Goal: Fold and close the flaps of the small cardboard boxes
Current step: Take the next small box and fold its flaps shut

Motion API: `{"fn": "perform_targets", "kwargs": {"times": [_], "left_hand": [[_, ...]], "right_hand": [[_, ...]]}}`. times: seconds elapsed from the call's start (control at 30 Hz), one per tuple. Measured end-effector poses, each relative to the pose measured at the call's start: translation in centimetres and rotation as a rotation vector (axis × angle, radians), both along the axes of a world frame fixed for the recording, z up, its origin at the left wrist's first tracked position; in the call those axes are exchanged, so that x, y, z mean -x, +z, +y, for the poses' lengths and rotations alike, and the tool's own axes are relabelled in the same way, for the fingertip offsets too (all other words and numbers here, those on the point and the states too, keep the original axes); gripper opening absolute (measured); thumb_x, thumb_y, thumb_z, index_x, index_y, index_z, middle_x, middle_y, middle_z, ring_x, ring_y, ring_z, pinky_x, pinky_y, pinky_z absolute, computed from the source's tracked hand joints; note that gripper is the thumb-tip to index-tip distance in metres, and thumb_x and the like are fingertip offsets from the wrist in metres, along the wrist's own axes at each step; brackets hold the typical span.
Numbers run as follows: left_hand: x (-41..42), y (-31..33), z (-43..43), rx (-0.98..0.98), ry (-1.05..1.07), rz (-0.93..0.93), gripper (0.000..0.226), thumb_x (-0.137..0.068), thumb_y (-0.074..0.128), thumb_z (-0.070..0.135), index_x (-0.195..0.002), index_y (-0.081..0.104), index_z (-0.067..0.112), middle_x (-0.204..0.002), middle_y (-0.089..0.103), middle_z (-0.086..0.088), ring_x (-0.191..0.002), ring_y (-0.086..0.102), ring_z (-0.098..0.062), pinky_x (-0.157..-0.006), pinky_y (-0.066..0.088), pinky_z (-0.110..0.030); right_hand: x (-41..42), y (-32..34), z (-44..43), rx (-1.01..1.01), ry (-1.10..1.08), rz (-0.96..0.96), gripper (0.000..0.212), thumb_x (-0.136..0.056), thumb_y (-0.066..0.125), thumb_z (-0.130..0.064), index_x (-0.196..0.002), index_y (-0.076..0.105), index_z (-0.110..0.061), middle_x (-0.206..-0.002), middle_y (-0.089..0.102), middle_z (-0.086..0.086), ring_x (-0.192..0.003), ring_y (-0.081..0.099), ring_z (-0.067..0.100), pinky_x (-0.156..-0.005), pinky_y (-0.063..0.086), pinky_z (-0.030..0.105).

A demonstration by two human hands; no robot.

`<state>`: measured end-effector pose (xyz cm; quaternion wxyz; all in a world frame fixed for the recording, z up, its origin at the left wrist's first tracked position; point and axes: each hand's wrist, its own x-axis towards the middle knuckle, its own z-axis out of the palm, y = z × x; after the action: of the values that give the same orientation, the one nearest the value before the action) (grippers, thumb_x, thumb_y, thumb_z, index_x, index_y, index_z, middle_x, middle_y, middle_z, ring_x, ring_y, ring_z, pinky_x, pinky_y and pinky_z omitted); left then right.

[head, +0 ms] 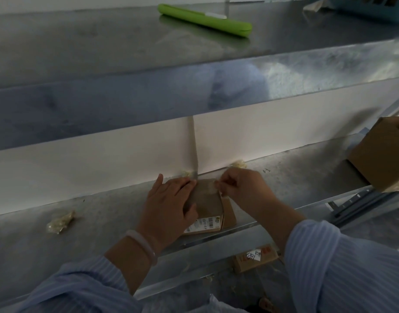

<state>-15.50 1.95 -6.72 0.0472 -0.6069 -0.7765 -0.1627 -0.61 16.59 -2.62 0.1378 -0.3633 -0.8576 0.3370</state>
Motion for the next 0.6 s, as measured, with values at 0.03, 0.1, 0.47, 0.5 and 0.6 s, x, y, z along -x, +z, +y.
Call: {"fn": "perform_targets", "kwargs": {"times": [0.03, 0.1, 0.47, 0.5, 0.6], "left_hand": [[0.0, 0.1, -0.1, 0.0, -0.009, 0.005, 0.054, -0.082, 0.044, 0.043, -0.127, 0.059, 0.016, -0.126, 0.061, 0.0, -0.115, 0.056, -0.017, -0.115, 0.019, -0.046], [-0.1, 0.2, -0.3, -0.005, -0.023, 0.006, 0.053, -0.083, 0.044, 0.042, -0.127, 0.059, 0.017, -0.126, 0.06, 0.0, -0.115, 0.056, -0.017, -0.115, 0.017, -0.046], [-0.2, 0.1, -0.2, -0.05, -0.017, -0.028, 0.052, -0.082, 0.045, 0.041, -0.125, 0.062, 0.016, -0.124, 0.062, 0.001, -0.112, 0.058, -0.017, -0.116, 0.019, -0.046], [-0.2, 0.2, -0.2, -0.057, -0.02, -0.026, 0.052, -0.081, 0.046, 0.04, -0.124, 0.062, 0.016, -0.123, 0.062, 0.001, -0.111, 0.058, -0.017, -0.115, 0.019, -0.046], [-0.1, 0.2, -0.2, -0.053, -0.024, -0.026, 0.052, -0.081, 0.047, 0.04, -0.125, 0.061, 0.017, -0.124, 0.062, 0.001, -0.111, 0.058, -0.017, -0.115, 0.017, -0.045]], "right_hand": [[0.4, 0.5, 0.4, 0.018, -0.034, 0.044, 0.012, -0.089, 0.067, -0.027, -0.079, 0.064, -0.022, -0.071, 0.068, -0.007, -0.062, 0.062, 0.003, -0.065, 0.052, 0.021], [1.3, 1.5, 1.4, 0.081, -0.098, 0.099, 0.006, -0.089, 0.067, -0.024, -0.084, 0.067, -0.021, -0.071, 0.071, -0.006, -0.064, 0.068, 0.004, -0.07, 0.059, 0.028], [-0.3, 0.6, 2.9, 1.156, -0.215, 0.375, 0.025, -0.082, 0.072, -0.014, -0.104, 0.066, -0.003, -0.091, 0.07, 0.013, -0.072, 0.067, 0.021, -0.07, 0.06, 0.038], [-0.8, 0.6, 3.1, 1.218, -0.17, 0.394, 0.025, -0.08, 0.071, -0.013, -0.103, 0.067, -0.003, -0.092, 0.07, 0.013, -0.073, 0.067, 0.021, -0.071, 0.06, 0.037], [-1.6, 0.5, 3.5, 1.161, -0.106, 0.413, 0.015, -0.084, 0.063, 0.002, -0.098, 0.068, -0.001, -0.094, 0.071, 0.015, -0.077, 0.069, 0.021, -0.071, 0.06, 0.035]]}}
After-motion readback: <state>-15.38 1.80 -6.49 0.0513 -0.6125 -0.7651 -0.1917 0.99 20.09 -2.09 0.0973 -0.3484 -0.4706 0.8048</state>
